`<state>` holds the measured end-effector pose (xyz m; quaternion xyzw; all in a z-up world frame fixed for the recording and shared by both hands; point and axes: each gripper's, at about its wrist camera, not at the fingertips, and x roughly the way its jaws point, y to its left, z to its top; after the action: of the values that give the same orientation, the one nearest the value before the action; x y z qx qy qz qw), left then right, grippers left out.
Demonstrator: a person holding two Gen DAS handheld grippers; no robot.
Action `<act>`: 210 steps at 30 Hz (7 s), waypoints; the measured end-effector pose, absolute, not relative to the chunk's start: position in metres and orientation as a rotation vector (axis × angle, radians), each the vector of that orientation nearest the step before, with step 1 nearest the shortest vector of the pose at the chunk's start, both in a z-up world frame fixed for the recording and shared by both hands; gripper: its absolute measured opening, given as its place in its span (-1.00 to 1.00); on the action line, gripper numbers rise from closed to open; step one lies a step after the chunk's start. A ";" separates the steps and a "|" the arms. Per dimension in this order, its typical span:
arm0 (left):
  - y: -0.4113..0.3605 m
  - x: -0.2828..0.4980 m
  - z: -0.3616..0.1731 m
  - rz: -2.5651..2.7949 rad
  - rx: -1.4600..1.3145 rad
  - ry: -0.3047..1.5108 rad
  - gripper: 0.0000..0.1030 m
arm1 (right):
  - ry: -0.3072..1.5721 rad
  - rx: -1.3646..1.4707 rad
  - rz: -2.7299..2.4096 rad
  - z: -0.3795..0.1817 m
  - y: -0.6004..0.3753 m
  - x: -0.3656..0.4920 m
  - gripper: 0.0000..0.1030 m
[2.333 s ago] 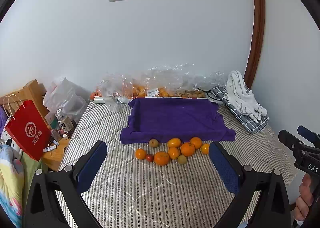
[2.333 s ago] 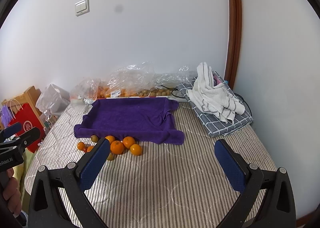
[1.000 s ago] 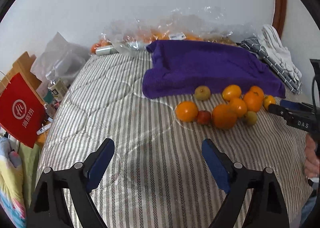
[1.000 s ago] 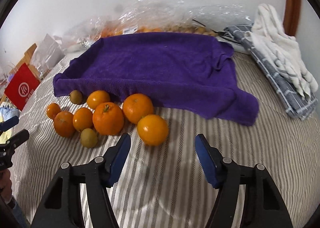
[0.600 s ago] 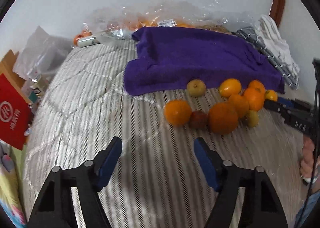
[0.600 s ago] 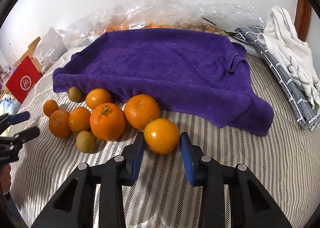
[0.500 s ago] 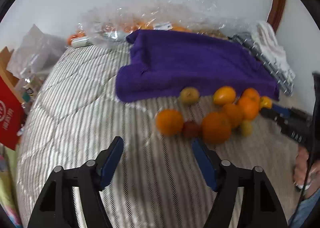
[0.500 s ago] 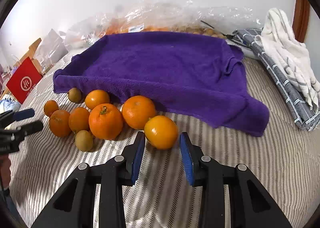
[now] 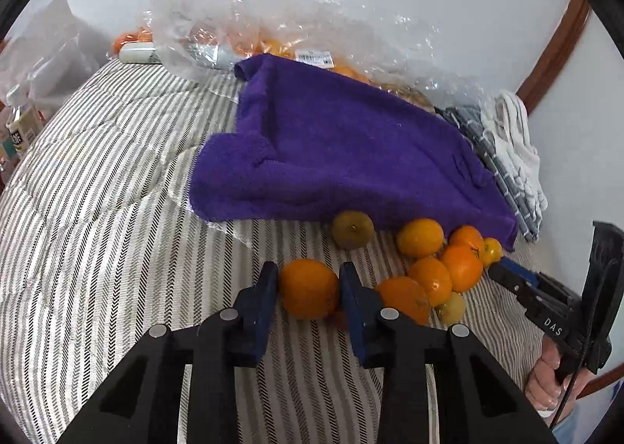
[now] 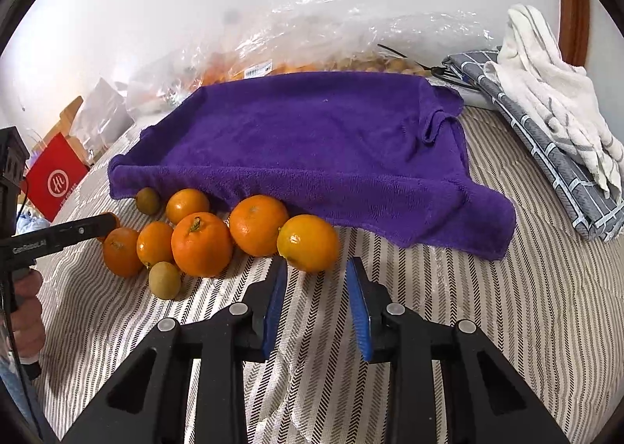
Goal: Organize fruits
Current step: 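Lower the right gripper onto the yellow-orange citrus and close on it, then carry the citrus over the purple towel and open the right gripper, then move the right gripper back and close on a large orange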
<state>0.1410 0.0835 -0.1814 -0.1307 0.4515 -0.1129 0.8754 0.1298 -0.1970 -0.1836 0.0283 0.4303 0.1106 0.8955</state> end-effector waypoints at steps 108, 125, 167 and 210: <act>0.045 0.271 -0.170 -0.136 -0.170 0.890 -0.40 | 0.900 0.077 0.196 -0.174 -0.211 0.276 -0.33; 0.035 0.272 -0.177 -0.096 -0.084 0.892 -0.40 | 0.940 0.046 0.176 -0.190 -0.207 0.280 -0.32; 0.098 0.174 -0.155 -0.059 -0.125 0.762 -0.05 | 0.835 0.040 0.203 -0.130 -0.193 0.186 0.10; 0.095 0.140 -0.183 -0.085 -0.077 0.910 -0.04 | 0.952 0.107 0.271 -0.190 -0.215 0.155 -0.09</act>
<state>0.1400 0.0946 -0.1828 -0.0373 0.4392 -0.0410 0.8967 0.1546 -0.2151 -0.1897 0.0514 0.4566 0.1299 0.8786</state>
